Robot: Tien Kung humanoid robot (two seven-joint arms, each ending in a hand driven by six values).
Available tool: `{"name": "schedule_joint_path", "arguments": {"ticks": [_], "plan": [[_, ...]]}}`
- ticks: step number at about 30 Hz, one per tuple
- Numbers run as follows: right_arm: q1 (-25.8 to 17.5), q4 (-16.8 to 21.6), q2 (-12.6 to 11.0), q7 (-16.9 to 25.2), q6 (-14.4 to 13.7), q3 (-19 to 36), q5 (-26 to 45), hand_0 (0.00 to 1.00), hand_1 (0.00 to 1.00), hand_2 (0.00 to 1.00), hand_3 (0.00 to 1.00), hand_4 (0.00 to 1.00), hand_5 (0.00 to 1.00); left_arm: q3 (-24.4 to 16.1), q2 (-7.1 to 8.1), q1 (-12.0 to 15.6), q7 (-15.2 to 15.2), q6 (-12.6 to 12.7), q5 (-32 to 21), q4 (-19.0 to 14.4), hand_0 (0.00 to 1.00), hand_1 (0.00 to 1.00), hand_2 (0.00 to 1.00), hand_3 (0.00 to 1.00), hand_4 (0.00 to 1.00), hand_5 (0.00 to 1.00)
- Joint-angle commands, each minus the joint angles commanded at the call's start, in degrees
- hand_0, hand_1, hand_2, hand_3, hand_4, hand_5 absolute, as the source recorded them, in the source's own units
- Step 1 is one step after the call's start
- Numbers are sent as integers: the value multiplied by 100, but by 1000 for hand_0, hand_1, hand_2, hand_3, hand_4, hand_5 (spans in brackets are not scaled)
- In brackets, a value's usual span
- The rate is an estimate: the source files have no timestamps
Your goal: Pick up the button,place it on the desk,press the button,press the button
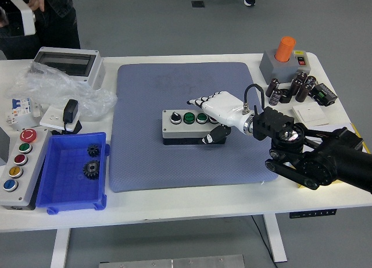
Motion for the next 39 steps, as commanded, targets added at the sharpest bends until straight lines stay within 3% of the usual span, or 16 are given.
{"name": "schedule_joint_path", "arguments": {"ticks": [11,13,18,19,24,25,30,31,36,37,39], "plan": [[21,260,-128,72,106,252,160,731,741,910,987,998,444,-7,-5,7,-13,-2,-4,-1,643,690,688,801,908,492],[-37,482,-288,110,151,474,313,735,741,911,988,998,503,-9,-6,10,-14,-2,-5,-1,642,689,686,800,908,491],[-478,1163,-842,35,95,1176,339,735,741,911,988,998,503,-28,-18,22,-20,0,0,-4,642,689,686,800,908,491],[-578,1300,-944,-20,69,1318,265,735,742,911,991,998,633,-29,-22,25,-20,0,1,-4,641,689,686,800,907,490],[-1160,2129,-1547,-415,10,2085,-291,735,742,911,991,998,633,-37,-37,44,-22,1,4,-7,641,689,686,800,907,490],[-1250,2280,-1654,-498,48,2201,-382,737,738,884,944,998,852,-40,-35,47,-23,2,5,-7,640,690,686,800,907,489],[-1482,3027,-2162,-904,347,2486,-715,737,738,884,944,998,852,-46,-29,53,-26,5,11,-6,640,690,686,800,907,489],[-1502,3174,-2224,-978,411,2472,-757,698,659,689,886,898,645,-47,-28,52,-27,4,14,-6,640,689,686,800,908,489],[-1530,3746,-2306,-1251,662,2276,-860,698,659,689,886,898,645,-58,-24,43,-28,2,30,-6,640,689,686,800,908,489],[-1520,3810,-2293,-1292,704,2220,-867,645,514,462,791,573,320,-57,-24,43,-28,2,31,-6,638,690,687,799,909,491],[-1485,3855,-2231,-1357,779,2104,-862,645,514,462,791,573,320,-49,-23,45,-28,2,27,-3,638,690,687,799,909,491]]}}
